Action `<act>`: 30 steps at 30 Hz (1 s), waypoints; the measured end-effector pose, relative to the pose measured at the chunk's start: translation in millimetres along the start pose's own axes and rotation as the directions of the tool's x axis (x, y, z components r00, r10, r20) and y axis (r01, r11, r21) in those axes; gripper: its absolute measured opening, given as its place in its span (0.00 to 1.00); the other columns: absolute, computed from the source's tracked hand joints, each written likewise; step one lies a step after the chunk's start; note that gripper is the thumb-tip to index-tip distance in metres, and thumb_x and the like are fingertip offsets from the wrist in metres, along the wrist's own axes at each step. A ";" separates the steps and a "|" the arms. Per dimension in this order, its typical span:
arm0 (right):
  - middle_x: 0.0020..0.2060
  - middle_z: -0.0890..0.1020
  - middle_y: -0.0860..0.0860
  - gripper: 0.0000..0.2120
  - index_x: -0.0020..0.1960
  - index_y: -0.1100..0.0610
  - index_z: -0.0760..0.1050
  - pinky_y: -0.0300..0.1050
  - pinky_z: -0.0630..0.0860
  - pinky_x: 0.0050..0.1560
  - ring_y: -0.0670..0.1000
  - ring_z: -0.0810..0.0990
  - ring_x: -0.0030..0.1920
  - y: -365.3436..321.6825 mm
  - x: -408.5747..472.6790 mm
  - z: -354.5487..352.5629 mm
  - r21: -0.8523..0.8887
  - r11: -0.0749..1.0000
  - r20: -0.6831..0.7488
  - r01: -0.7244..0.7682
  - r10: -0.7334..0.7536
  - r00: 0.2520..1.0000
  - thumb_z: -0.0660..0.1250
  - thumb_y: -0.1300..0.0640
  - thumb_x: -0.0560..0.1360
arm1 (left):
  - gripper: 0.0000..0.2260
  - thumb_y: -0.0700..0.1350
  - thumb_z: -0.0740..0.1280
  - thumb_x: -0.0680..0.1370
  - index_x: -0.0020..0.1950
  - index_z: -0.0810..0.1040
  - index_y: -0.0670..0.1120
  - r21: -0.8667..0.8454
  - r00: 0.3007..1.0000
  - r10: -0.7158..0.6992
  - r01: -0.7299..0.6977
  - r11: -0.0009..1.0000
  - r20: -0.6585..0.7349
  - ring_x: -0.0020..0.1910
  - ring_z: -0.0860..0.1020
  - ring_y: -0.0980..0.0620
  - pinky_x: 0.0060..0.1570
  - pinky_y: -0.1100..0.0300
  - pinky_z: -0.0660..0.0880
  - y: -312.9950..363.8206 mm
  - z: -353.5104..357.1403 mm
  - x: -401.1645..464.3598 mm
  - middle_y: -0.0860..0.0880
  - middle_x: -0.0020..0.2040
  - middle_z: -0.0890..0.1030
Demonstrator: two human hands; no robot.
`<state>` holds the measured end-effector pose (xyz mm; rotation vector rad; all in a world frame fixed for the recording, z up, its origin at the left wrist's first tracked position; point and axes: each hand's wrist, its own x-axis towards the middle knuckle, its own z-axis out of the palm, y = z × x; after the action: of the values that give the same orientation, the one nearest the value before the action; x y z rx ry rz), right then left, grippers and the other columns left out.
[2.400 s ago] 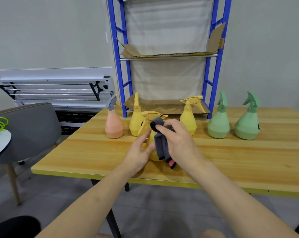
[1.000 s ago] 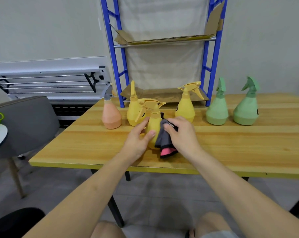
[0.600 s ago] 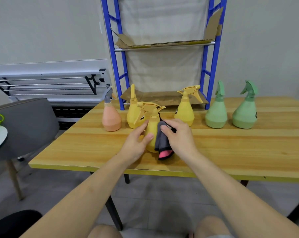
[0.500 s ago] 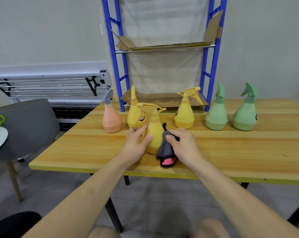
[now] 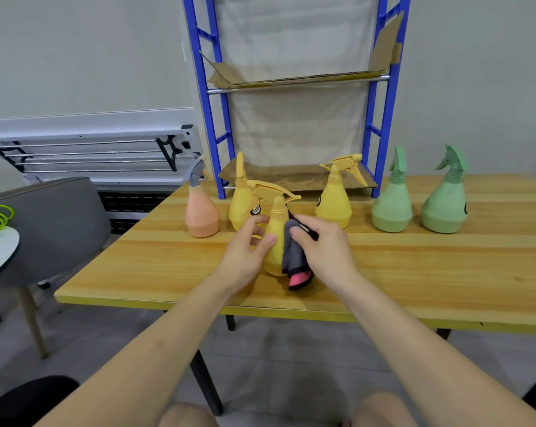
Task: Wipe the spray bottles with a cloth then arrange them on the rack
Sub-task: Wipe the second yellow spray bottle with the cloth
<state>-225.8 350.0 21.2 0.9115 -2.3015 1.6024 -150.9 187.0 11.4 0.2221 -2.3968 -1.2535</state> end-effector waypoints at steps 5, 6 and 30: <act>0.45 0.85 0.50 0.07 0.51 0.54 0.85 0.48 0.75 0.49 0.54 0.79 0.49 26.6 -10.8 -3.0 -0.162 0.985 0.102 -0.061 0.078 0.992 0.68 0.58 0.80 | 0.17 0.49 0.61 0.86 0.75 0.69 0.53 -0.009 1.000 -0.017 0.018 1.000 0.025 0.61 0.76 0.59 0.63 0.64 0.74 -2.2 -3.9 -0.2 0.56 0.62 0.78; 0.44 0.85 0.50 0.07 0.50 0.53 0.85 0.48 0.75 0.49 0.54 0.80 0.48 27.8 -11.4 -3.3 -0.163 0.983 0.105 -0.081 0.099 0.989 0.68 0.58 0.80 | 0.17 0.51 0.61 0.85 0.75 0.69 0.54 -0.027 0.999 -0.019 0.019 0.999 0.026 0.62 0.77 0.58 0.65 0.57 0.75 -1.4 -3.9 -0.7 0.55 0.63 0.78; 0.55 0.86 0.47 0.12 0.62 0.52 0.84 0.29 0.72 0.45 0.47 0.82 0.55 1.4 1.3 -11.5 0.044 0.991 0.089 -0.127 0.122 0.988 0.68 0.57 0.81 | 0.16 0.53 0.68 0.82 0.69 0.72 0.56 -0.041 1.000 -0.003 0.003 0.999 -0.013 0.61 0.76 0.55 0.58 0.61 0.75 10.3 -3.8 -5.0 0.53 0.61 0.77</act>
<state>-229.8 360.2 25.3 0.8803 -2.4313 1.7093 -144.2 191.7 20.3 0.2207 -2.3579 -1.2978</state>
